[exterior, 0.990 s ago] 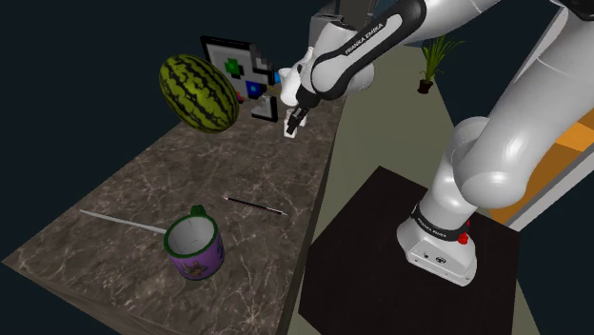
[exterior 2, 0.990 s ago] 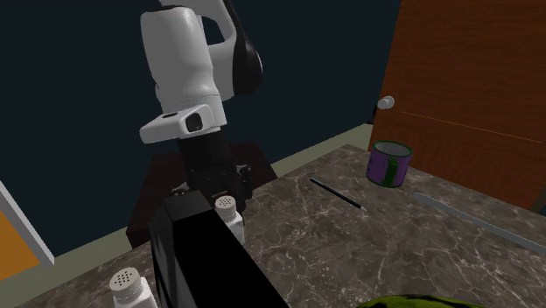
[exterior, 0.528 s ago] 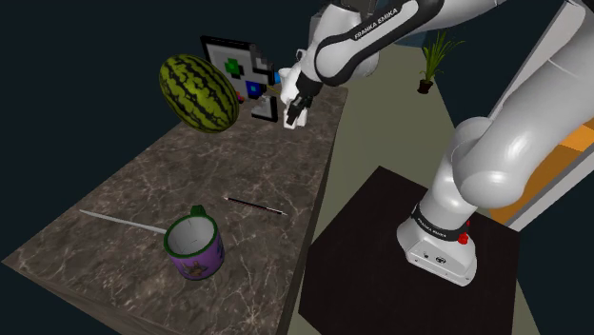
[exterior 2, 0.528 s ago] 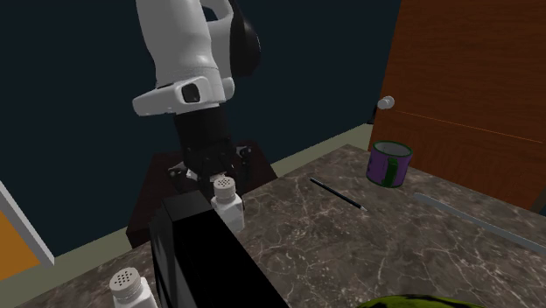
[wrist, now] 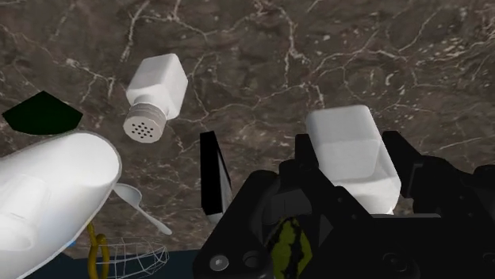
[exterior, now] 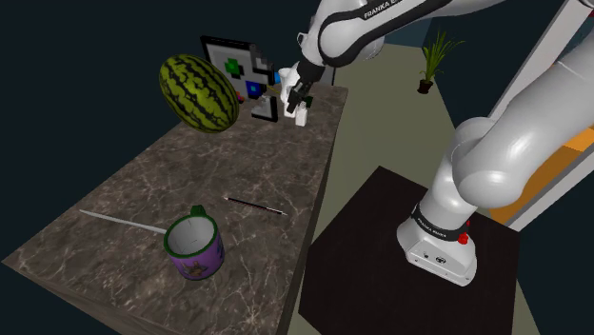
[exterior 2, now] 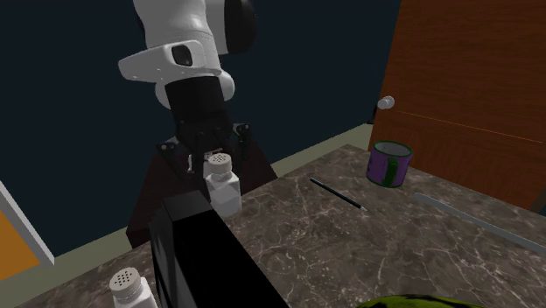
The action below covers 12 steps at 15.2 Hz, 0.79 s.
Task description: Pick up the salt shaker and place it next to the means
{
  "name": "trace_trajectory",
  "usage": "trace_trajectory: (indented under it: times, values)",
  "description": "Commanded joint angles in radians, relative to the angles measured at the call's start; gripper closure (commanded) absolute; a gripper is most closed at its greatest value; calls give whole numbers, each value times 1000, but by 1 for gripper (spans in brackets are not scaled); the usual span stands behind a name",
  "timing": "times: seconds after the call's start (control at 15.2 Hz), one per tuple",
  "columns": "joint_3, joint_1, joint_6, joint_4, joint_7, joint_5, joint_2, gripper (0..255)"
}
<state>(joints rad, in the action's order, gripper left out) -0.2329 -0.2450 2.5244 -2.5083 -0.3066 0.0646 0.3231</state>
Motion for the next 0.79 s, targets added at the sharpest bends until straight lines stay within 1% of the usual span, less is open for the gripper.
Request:
trace_trajectory:
  times: [0.0,0.4,0.46,0.73]
  values:
    - [6,3,-30,12,11,-8,18,255]
    - [16,10,-118,65,28,-22,54,255]
    - [16,10,-121,67,28,-22,55,255]
    - [93,-21,-106,95,136,-25,17,255]
